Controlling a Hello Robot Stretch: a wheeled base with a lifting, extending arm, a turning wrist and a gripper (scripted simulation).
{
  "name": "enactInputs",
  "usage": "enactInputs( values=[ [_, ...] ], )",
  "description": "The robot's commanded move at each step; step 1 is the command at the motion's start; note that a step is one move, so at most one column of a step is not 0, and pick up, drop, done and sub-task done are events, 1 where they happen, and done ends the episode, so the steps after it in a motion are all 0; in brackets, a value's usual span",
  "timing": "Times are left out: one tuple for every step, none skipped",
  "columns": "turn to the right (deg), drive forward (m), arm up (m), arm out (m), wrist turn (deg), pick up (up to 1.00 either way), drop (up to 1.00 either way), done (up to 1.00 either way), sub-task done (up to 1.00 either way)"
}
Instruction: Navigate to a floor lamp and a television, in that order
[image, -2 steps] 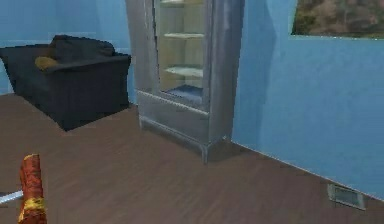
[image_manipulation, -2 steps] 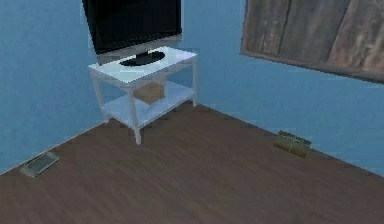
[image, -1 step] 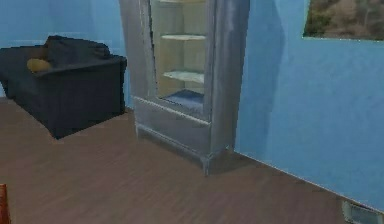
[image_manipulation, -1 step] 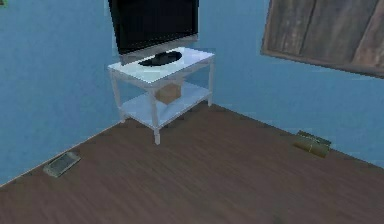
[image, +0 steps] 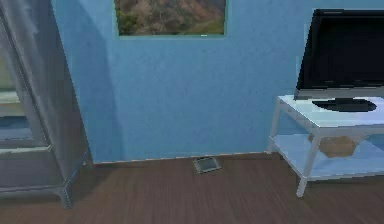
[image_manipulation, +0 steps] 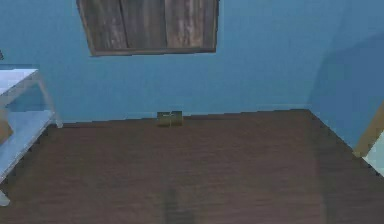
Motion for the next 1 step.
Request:
enactInputs(
  values=[
    [27.0,0.00,0.00,0.00,0.0,0.00,0.00,0.00,0.00]
  ],
)
